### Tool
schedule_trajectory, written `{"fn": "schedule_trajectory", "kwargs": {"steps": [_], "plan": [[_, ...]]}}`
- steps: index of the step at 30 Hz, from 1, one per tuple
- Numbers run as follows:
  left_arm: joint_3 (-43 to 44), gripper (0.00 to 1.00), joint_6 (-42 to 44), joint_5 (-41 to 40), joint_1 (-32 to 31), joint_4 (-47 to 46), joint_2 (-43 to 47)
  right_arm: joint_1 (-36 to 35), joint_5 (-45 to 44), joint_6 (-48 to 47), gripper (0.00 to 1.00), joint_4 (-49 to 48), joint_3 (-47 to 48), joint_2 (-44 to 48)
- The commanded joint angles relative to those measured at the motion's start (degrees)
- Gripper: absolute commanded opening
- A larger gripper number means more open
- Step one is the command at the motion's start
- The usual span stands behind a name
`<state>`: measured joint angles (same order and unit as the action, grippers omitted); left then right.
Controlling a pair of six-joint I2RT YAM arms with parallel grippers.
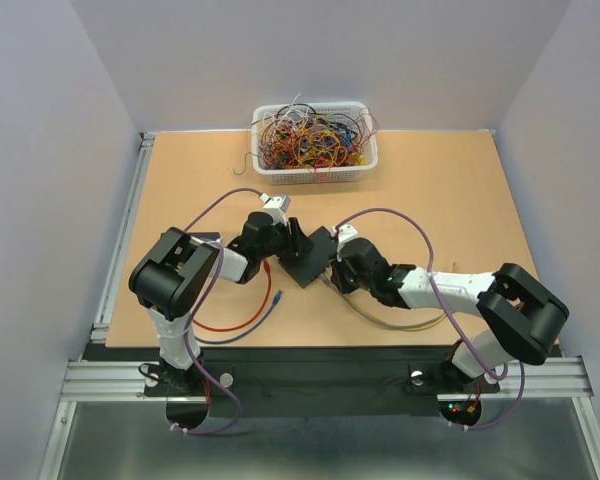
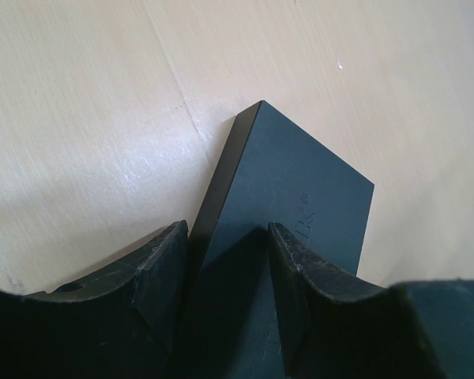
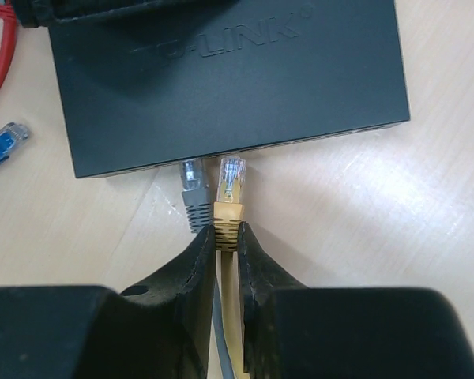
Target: Insert the plug into the switch port
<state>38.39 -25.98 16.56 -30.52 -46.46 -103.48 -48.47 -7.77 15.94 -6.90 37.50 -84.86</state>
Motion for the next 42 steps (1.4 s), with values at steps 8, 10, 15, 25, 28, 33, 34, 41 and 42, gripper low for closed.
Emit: {"fn": "schedule_trajectory", "kwargs": {"steps": [8, 10, 15, 25, 28, 33, 34, 41, 42], "plan": [[1.16, 0.54, 1.37, -0.65, -0.33, 2.86, -0.76, -0.66, -5.24, 0.93, 0.00, -2.86, 0.82, -1.36], [1.16, 0.54, 1.37, -0.65, -0.33, 2.95, -0.67, -0.58, -5.15, 0.93, 0.00, -2.86, 1.00, -1.62], [1.25, 0.54, 1.28, -0.47, -0.41, 2.86, -1.02, -0.66, -3.39, 0.40, 0.00, -3.21, 1.18, -1.80], [1.07, 0.54, 1.28, -0.47, -0.41, 2.78, -1.20, -0.58, -3.22, 0.23, 0.00, -4.09, 2.49, -1.45], [0.90, 0.54, 1.19, -0.47, -0.41, 2.78, -1.11, -0.58, -3.30, 0.05, 0.01, -4.18, 3.02, -1.80], [0.72, 0.54, 1.28, -0.38, -0.41, 2.60, -1.11, -0.58, -3.04, -0.12, 0.01, -4.70, 3.72, -2.94], [0.72, 0.54, 1.19, -0.38, -0.41, 2.51, -1.28, -0.66, -2.78, -0.12, 0.00, -5.05, 3.73, -3.03], [0.63, 0.54, 1.28, -0.12, -0.41, 2.34, -1.28, -0.66, -1.29, -0.30, 0.00, -8.83, 2.06, -3.38], [0.72, 0.54, 1.37, -0.12, -0.41, 2.34, -1.28, -0.66, -0.93, -0.56, 0.00, -9.62, 1.62, -3.21]]}}
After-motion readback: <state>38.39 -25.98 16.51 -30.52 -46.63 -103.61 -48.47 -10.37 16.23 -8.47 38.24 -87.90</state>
